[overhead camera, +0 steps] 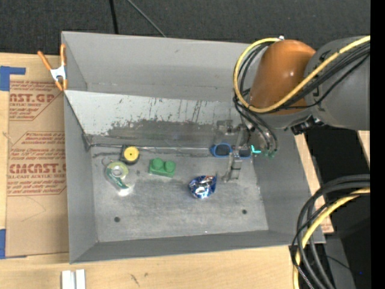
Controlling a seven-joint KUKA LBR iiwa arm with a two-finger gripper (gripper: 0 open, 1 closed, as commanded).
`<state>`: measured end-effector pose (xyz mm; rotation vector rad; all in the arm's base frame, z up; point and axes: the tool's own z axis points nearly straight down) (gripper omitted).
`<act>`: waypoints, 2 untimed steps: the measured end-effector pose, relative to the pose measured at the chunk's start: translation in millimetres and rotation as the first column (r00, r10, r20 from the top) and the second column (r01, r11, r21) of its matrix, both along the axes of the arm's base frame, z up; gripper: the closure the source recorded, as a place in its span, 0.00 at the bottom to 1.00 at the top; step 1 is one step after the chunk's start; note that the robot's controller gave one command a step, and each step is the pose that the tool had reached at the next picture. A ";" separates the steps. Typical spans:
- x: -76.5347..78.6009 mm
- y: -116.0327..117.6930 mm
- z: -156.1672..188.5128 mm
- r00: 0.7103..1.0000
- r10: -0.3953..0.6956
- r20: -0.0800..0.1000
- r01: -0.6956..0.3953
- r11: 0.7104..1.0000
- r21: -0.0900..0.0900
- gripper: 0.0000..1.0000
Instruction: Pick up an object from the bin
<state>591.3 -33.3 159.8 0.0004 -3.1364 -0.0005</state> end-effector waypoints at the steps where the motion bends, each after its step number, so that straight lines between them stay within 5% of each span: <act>1: -59.9 43.2 -94.3 0.996 0.084 -0.003 -0.084 0.996 0.002 0.00; 2: -62.4 39.6 -58.5 0.993 0.116 0.008 -0.116 0.993 -0.001 0.00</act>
Offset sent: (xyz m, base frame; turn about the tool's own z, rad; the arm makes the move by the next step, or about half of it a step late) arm -0.0565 0.0407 -0.0898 -0.0813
